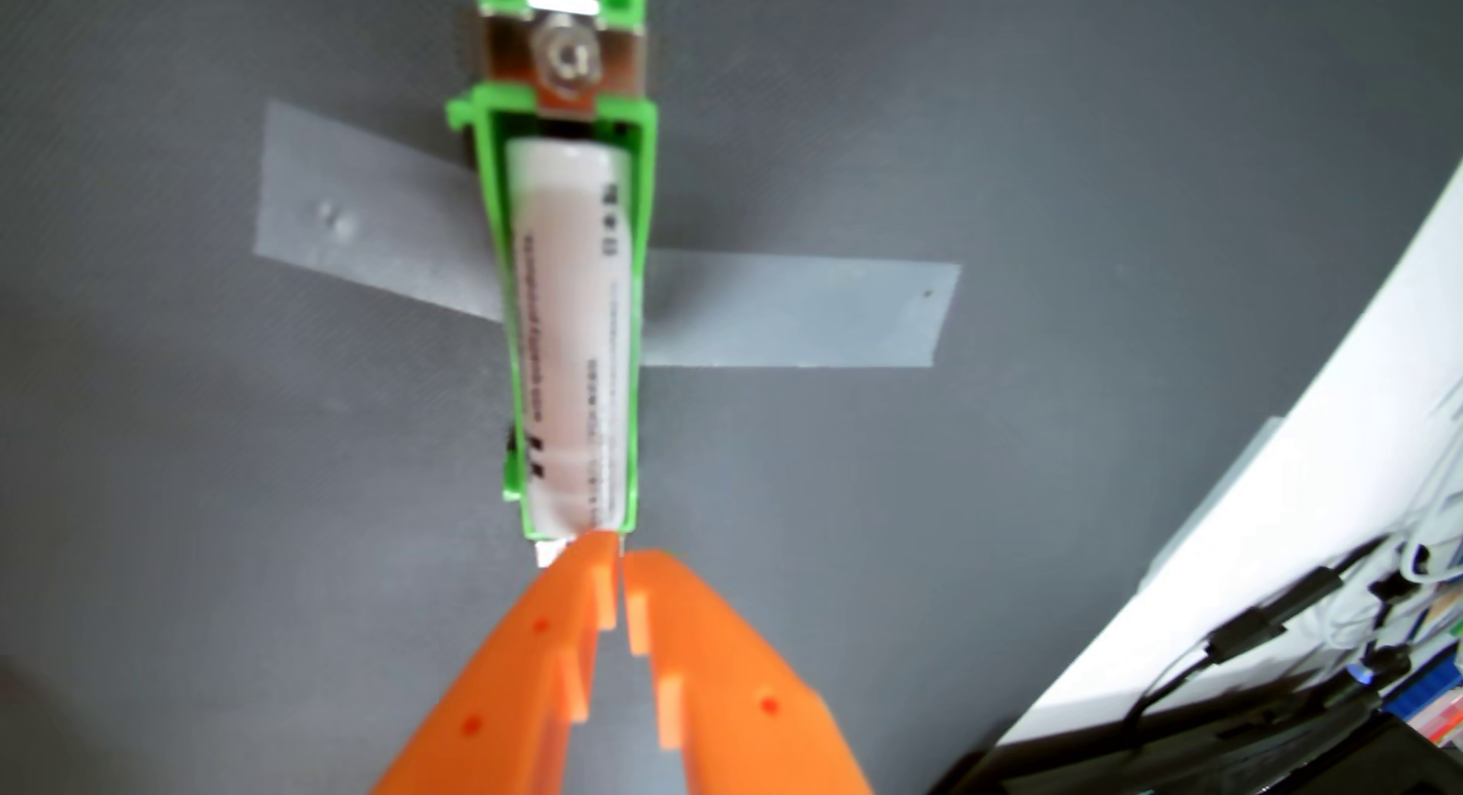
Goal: Insert Battery
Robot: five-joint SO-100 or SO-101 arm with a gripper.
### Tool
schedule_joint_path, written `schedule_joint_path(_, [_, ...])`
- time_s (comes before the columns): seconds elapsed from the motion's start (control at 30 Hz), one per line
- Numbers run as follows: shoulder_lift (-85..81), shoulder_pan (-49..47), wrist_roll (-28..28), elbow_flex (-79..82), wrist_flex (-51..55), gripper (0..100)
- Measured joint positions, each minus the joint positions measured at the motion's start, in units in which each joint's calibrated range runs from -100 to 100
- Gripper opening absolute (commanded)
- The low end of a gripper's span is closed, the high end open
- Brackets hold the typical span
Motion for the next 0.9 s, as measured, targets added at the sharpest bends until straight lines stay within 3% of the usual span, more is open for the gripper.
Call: schedule_joint_path(0.9, [-0.2, 0.0, 0.0, 2.4, 0.8, 2])
